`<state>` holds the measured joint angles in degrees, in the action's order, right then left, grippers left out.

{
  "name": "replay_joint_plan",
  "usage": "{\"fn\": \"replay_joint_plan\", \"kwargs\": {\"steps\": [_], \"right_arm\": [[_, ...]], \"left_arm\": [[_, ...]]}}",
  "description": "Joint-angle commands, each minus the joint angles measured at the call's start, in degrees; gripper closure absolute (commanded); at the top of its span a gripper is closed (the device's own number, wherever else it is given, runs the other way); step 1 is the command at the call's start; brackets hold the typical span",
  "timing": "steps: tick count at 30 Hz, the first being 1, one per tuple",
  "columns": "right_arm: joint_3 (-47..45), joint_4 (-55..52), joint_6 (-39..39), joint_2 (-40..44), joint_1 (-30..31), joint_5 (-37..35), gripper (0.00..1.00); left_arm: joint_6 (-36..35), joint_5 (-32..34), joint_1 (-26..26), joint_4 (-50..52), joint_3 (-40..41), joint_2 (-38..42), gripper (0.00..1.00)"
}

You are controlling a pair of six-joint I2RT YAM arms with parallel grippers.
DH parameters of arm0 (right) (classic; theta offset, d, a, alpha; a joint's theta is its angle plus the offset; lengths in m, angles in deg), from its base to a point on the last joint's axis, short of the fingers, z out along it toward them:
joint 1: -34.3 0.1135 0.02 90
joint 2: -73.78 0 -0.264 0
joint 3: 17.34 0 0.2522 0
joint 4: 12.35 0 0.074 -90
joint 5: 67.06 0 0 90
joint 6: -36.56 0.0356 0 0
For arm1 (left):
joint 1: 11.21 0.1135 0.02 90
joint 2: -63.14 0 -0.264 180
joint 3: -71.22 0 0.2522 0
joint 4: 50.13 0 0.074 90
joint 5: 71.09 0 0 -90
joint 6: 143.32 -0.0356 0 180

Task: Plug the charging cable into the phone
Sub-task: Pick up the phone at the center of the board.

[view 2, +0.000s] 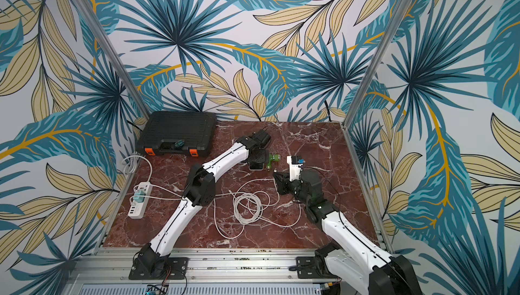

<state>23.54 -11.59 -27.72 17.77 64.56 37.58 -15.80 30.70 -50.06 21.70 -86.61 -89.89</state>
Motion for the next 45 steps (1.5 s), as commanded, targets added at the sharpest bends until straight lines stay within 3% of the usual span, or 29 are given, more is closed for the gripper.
{"fn": "replay_joint_plan", "kwargs": {"steps": [1,9,15,20,25,31,39,45], "right_arm": [[0.0,-0.9,-0.1,1.2,-0.1,0.2,1.00],[-0.5,0.2,0.6,1.2,-0.1,0.2,1.00],[-0.6,0.5,0.8,1.1,-0.1,0.2,1.00],[-1.2,0.8,0.9,1.4,-0.1,-0.2,1.00],[-1.8,1.2,1.0,1.1,0.0,-0.2,1.00],[-1.8,0.9,0.8,1.5,0.0,-0.5,1.00],[-2.1,0.7,0.7,1.8,0.0,-0.7,1.00],[-2.3,1.1,1.0,1.7,0.0,-0.7,1.00]], "left_arm": [[-1.1,0.8,-0.1,1.6,-0.6,-4.3,0.07],[-2.9,-0.5,-0.4,5.7,-0.8,-6.1,0.16],[-4.6,-2.7,-0.8,6.4,-1.0,-6.5,0.29],[-5.9,-3.1,-0.7,7.1,-1.7,-6.2,0.46],[-8.0,-4.1,-0.7,3.4,-0.8,-3.1,0.58],[-9.7,-3.7,-0.7,-6.2,5.8,4.6,0.72],[-11.0,-2.1,-0.3,-7.8,6.5,8.3,0.76],[-8.9,-1.9,0.1,0.0,4.5,7.2,0.72]]}}
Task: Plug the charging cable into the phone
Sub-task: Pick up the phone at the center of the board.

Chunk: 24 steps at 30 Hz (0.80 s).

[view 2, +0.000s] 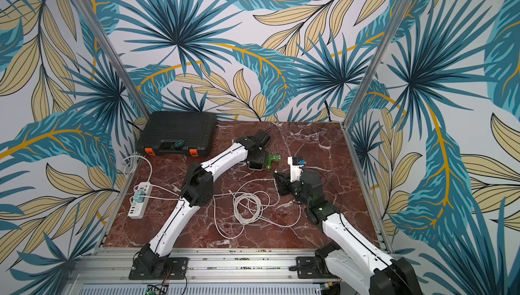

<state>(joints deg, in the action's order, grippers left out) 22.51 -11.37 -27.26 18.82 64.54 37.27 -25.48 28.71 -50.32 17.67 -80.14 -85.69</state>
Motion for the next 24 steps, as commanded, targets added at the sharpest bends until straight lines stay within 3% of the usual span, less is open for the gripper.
{"fn": "replay_joint_plan", "kwargs": {"steps": [1,7,9,11,14,24], "right_arm": [[-1.3,0.9,0.5,0.6,-0.1,-0.5,1.00],[-1.4,1.4,0.8,0.4,0.0,-0.3,1.00],[-1.5,1.6,1.0,0.5,-0.1,-0.2,1.00],[-1.6,1.6,1.1,0.5,0.0,-0.3,1.00],[-1.5,1.5,1.2,0.7,0.0,-0.3,1.00],[-0.4,0.2,0.5,1.1,-0.1,-0.5,1.00]], "left_arm": [[1.0,-0.1,0.4,5.9,-2.7,2.6,0.70],[1.1,-0.4,-0.1,10.1,1.5,3.0,0.61],[1.3,-0.9,-0.4,11.0,2.5,2.6,0.50],[1.4,-1.2,-0.5,11.6,2.4,1.9,0.32],[1.7,-1.7,-0.3,12.3,1.6,0.5,0.20],[2.1,-4.8,0.8,13.9,-3.2,-4.4,0.11]]}}
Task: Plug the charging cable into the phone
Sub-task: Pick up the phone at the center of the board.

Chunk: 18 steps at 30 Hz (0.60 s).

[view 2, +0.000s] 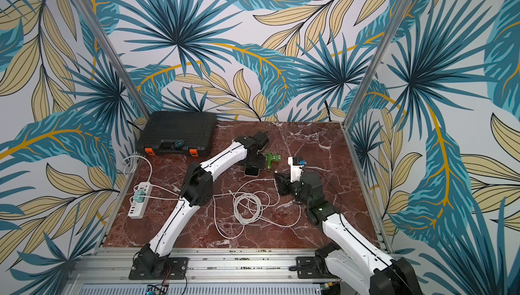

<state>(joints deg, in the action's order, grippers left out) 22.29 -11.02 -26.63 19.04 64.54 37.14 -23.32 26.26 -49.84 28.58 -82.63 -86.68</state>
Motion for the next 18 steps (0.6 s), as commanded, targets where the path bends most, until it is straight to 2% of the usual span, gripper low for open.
{"fn": "replay_joint_plan", "kwargs": {"steps": [1,7,10,13,16,18], "right_arm": [[-0.1,-0.3,-0.2,0.8,0.0,-0.4,1.00],[0.7,-0.3,-0.4,0.1,0.0,-0.2,1.00],[0.8,-0.4,-0.4,0.0,-0.1,-0.1,1.00],[0.7,-0.5,-0.4,0.0,0.0,0.0,1.00],[0.7,-0.6,-0.6,0.0,0.0,0.0,1.00],[0.5,-0.6,-0.7,0.0,-0.1,0.0,1.00]], "left_arm": [[-0.2,-2.7,0.4,2.9,-0.7,-3.7,0.11],[-0.4,-3.6,0.2,3.0,-1.0,-5.0,0.13],[-0.8,-3.2,0.0,3.5,-1.1,-5.6,0.19],[-1.7,-2.5,-0.2,4.2,-1.8,-6.3,0.28],[-2.6,-1.7,-0.6,5.1,-3.6,-7.4,0.44],[-2.9,-1.7,-0.6,5.4,-4.6,-7.6,0.59]]}}
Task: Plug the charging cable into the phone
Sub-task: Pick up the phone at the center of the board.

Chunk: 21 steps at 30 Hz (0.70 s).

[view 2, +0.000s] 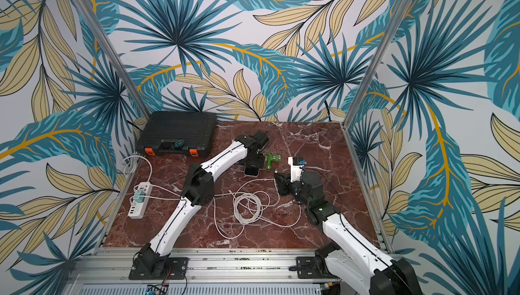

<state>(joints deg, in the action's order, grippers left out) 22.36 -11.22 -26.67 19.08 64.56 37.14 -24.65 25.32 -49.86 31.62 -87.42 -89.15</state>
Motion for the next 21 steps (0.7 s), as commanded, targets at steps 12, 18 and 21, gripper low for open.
{"fn": "replay_joint_plan", "kwargs": {"steps": [12,18,21], "right_arm": [[-0.9,1.4,-1.3,1.5,-0.1,-0.2,1.00],[-1.1,1.7,-0.6,1.0,0.0,0.4,1.00],[-1.4,2.9,-0.2,0.7,0.0,0.8,1.00]], "left_arm": [[-2.1,4.4,-1.6,-33.9,26.6,28.1,0.96],[-7.6,10.0,-2.4,-37.7,28.0,32.3,0.97],[-9.6,12.1,-3.5,-45.6,34.1,36.7,0.97]]}}
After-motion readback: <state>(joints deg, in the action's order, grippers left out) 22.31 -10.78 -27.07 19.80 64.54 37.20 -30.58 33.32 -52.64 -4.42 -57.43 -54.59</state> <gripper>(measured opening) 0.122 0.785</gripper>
